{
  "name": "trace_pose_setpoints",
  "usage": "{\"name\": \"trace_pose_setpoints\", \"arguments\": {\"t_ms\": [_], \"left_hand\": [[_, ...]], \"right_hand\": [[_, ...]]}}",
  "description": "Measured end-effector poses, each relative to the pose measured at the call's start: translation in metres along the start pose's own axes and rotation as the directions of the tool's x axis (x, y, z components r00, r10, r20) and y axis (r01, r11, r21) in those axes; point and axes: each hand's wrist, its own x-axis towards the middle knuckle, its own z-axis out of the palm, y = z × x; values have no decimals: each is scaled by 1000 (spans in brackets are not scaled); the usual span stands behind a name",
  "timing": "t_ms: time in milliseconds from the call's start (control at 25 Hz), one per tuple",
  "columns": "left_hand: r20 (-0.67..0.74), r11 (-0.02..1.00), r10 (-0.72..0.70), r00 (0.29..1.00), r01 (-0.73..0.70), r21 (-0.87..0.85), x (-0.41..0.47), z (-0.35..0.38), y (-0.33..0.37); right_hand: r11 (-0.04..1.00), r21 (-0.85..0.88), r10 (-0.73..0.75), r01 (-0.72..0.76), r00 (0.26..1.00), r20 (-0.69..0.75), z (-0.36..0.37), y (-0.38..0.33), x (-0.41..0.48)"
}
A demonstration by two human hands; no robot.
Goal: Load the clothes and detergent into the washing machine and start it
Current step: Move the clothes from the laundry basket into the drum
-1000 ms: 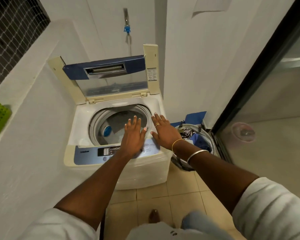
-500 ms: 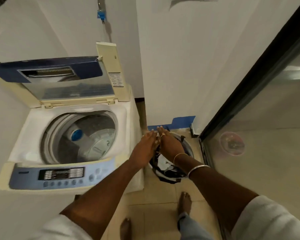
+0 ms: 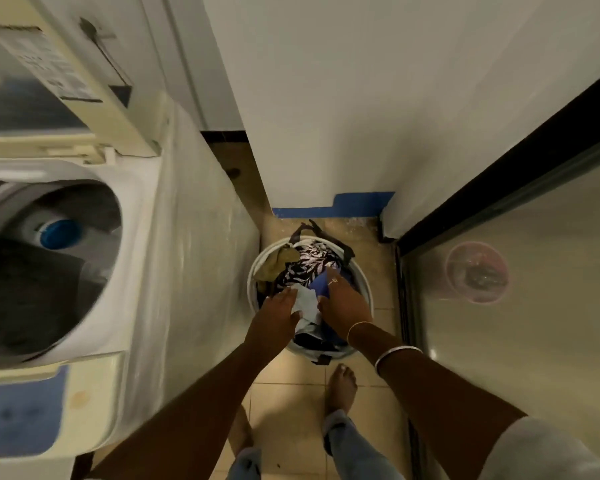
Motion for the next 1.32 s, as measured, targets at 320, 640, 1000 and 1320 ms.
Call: {"name": "trace_pose_setpoints", "arguments": {"t_ms": [320,640,1000,1320], "left_hand": [[66,927,-336,940,342,-154,96,105,-34],[36,872,-347,937,337,-355,97,112,-33],[-8,635,-542,840,403,-659,6,-20,58],[-246,459,-403,882,-38,-888,-144,-217,73]], "right_hand": [[968,2,250,-252,960,126,88,106,98],[954,81,289,-290,957,18,98,97,102],[886,461,225,-45,912,-342,6,-30,-26],[605,651,27,459,805,-593,-75,-226,-171]]}}
